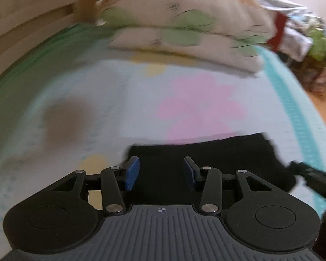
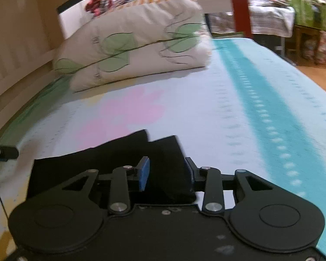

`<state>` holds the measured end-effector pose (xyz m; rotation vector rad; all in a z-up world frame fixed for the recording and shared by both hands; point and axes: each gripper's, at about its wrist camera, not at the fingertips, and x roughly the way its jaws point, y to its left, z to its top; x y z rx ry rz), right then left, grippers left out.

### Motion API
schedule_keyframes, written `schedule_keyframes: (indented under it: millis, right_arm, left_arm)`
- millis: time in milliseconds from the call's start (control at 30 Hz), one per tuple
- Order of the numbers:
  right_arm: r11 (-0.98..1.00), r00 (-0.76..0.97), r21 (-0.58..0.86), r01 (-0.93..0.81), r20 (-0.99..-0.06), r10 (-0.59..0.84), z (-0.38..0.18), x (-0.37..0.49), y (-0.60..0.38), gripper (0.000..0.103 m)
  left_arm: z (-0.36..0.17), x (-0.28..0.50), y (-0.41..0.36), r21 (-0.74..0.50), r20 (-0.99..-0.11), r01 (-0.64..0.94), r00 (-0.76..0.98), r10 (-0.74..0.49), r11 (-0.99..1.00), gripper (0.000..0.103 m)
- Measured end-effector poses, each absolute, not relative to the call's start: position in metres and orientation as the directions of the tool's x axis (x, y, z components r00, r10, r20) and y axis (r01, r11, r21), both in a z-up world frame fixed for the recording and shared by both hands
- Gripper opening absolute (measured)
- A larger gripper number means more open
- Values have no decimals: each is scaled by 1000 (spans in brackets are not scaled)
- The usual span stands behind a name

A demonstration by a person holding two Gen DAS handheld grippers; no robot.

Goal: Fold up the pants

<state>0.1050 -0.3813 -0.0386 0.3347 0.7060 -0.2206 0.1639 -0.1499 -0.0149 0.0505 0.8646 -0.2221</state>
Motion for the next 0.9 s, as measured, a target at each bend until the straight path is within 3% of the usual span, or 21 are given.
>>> schedule_keyframes:
  millis: [200,400,733,800,833,900]
  right_arm:
    - [934,714,210,288,-697,-63,-54,129,-380,45]
    - [914,667,284,291,-745,19,-77,148,-391,51]
    - [939,666,260,224,-744,47,-89,154,-389,58]
    - [949,672,240,203,-740,43,-90,152,-384,50]
    - [953,673,228,199,-739,37,-89,152,-382,31]
    - [952,700,240,192,-713,39,-81,146,-381,19]
  left_arm:
    - [-43,178,-107,-38,-816,137,568,-110,990,43]
    - [-69,186,-105,-74,-850,145,509,-138,987,43]
    - [-88,185,-103,-112,-861,163,476,-177,980,43]
    - [-87,185,-102,-108,-859,158,482,-172,982,43]
    - [-87,186,-102,-103,-859,155,484,-166,983,43]
    - [-86,186,-101,-104,-857,151,488,-165,983,43]
